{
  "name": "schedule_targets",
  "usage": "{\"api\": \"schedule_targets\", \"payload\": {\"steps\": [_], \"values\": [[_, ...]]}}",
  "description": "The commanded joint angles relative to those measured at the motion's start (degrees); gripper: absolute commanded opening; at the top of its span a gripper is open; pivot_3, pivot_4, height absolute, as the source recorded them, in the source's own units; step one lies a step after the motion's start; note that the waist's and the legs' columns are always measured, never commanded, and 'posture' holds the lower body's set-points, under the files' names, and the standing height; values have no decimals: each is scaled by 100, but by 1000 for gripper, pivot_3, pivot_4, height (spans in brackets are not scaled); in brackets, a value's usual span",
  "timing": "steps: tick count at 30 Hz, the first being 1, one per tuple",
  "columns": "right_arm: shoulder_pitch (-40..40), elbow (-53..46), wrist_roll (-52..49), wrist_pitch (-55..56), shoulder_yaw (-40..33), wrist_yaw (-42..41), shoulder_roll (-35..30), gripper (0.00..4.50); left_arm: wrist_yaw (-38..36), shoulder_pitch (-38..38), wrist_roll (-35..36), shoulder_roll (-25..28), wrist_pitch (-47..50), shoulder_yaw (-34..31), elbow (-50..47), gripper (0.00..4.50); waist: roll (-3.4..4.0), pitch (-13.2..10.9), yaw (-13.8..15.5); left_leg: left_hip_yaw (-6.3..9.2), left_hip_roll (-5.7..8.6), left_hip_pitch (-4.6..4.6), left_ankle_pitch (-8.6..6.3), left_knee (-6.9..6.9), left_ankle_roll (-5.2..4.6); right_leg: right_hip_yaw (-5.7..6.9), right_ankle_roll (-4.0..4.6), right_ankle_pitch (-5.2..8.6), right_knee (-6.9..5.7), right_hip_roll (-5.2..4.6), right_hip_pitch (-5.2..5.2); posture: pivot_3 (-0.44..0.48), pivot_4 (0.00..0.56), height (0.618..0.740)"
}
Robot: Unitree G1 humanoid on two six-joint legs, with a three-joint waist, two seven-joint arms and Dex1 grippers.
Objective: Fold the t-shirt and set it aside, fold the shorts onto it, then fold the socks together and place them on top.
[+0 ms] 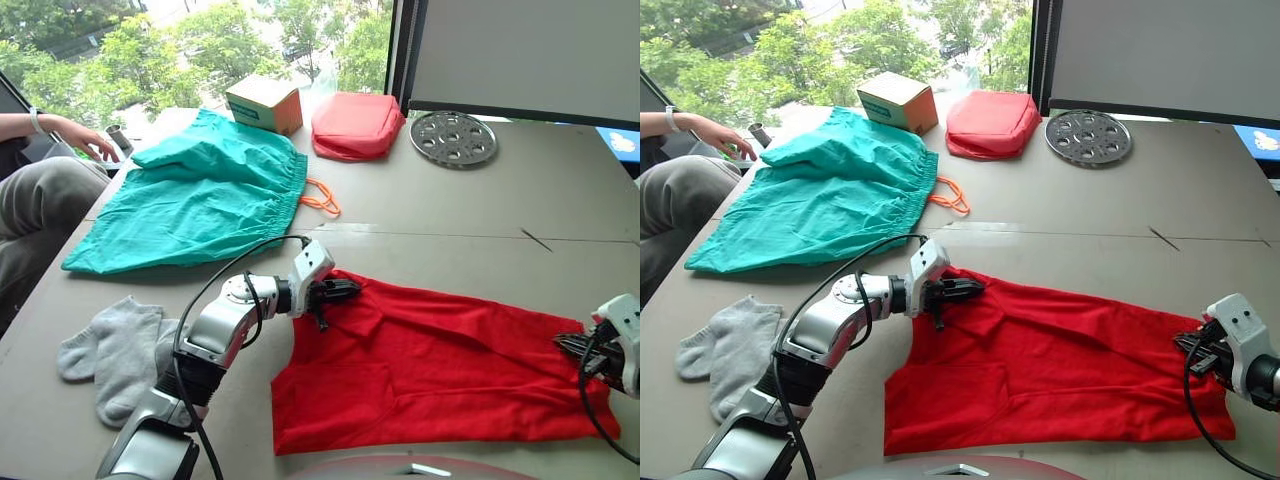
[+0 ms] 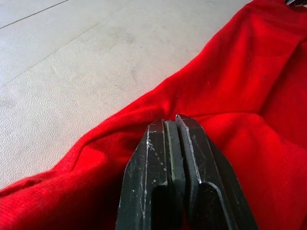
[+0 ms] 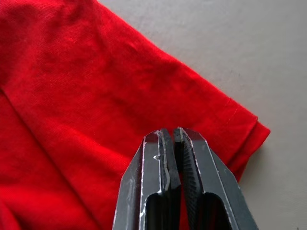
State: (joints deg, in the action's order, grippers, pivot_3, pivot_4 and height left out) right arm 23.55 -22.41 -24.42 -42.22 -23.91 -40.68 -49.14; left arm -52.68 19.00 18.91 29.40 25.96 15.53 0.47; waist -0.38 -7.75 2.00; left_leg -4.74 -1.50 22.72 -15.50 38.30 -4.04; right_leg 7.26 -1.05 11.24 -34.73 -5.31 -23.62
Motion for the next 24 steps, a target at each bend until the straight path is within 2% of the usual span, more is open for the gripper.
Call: {"api": "schedule_targets", "payload": {"steps": [1, 6, 11, 14, 19, 21, 24], "values": [[-476, 418, 575, 112, 437, 565, 123, 251, 14, -135, -166, 7, 55, 62, -101, 288, -17, 8, -9, 0, 0, 0, 0, 1, 0, 0, 0, 0, 0, 0, 0, 0, 150, 739], [-1010, 870, 1052, 381, 411, 1215, 427, 251, 46, -214, -217, 9, 98, 63, -224, 288, -30, 16, 14, 1, 2, 3, -1, 0, 0, 1, 0, 0, 4, -3, 0, 0, 150, 739], [-1072, 966, 1103, 584, 278, 1170, 415, 251, 97, -269, -224, 4, 135, 64, -304, 288, -25, 17, 25, 4, 5, 8, -3, -7, -3, 4, -1, -1, 5, -2, -4, 0, 150, 739], [-971, 660, 646, 600, -45, 769, 454, 251, 156, -266, -123, -73, 156, -41, -334, 288, -12, 12, 33, 6, 6, 8, -2, -8, -3, 5, -1, 0, 5, -1, -4, 0, 150, 739], [-507, -191, -696, 371, -596, -376, 536, 251, 37, -275, 546, -233, 588, -513, -521, 288, 2, 0, 21, 11, 4, 8, -2, -9, -4, 6, -1, -1, 4, 3, -4, 0, 150, 739], [-419, -286, -746, 318, -503, -468, 485, 251, -53, -273, 616, -169, 721, -556, -550, 288, 2, -5, 11, 11, 1, 9, -2, -9, -5, 6, -1, -1, 4, 6, -4, 0, 150, 739], [-432, 19, 58, 446, 271, -162, 265, 251, -127, -236, 375, -17, 642, -439, -418, 288, -2, -8, 14, 9, 1, 8, -2, -8, -4, 6, -1, 0, 6, 6, -4, 0, 150, 739]]}}
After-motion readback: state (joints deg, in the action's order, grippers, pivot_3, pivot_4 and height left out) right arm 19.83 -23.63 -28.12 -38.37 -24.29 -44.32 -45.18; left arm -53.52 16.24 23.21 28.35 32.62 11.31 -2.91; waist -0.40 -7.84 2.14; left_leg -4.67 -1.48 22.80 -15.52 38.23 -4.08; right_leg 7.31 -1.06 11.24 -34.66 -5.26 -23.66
